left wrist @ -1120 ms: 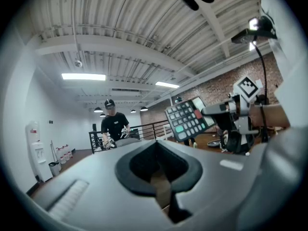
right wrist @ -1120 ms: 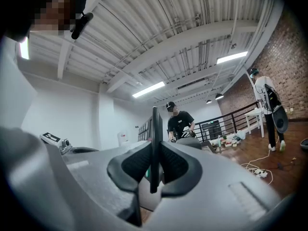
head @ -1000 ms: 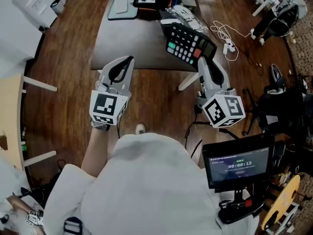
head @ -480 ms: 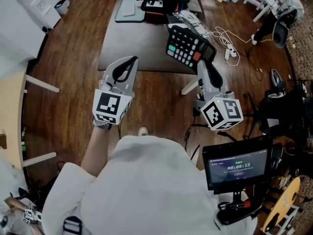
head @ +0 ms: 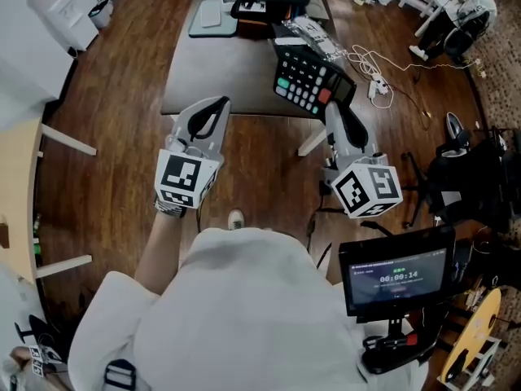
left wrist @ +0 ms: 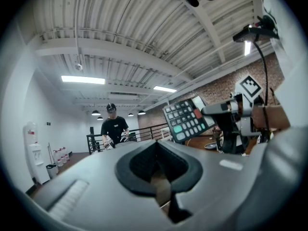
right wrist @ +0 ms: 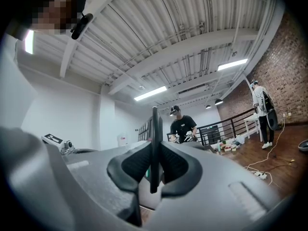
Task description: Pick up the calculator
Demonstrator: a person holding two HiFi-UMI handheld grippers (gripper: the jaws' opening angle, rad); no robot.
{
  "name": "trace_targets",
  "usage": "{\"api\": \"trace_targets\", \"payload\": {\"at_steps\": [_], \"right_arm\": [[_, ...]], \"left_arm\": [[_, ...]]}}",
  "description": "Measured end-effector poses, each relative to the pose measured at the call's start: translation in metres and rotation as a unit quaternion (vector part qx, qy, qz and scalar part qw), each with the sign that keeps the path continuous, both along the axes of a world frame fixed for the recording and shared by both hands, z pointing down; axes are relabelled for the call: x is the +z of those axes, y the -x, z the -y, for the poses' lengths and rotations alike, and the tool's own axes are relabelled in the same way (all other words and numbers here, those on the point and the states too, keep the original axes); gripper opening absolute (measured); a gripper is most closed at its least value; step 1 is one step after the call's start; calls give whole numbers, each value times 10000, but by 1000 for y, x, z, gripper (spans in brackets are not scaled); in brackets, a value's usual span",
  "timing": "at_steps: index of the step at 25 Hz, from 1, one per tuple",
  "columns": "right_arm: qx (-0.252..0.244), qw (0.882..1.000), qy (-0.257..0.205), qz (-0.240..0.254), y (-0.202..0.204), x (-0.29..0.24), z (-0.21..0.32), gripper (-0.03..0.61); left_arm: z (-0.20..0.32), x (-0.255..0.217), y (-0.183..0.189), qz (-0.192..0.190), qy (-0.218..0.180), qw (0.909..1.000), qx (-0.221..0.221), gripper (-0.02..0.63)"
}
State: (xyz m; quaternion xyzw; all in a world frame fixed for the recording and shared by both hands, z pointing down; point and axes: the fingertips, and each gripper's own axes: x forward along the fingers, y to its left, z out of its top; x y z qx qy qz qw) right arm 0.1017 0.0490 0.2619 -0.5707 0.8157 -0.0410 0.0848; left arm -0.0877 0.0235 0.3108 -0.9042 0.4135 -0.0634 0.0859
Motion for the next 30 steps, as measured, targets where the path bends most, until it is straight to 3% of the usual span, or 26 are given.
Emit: {"api": "trace_targets", "payload": {"at_steps": [30], "right_arm": [[-53,10000,16,-1,-9,4,-1,51]], "left_arm": [[-7,3,-12,38,26,10000,-71,6]]}}
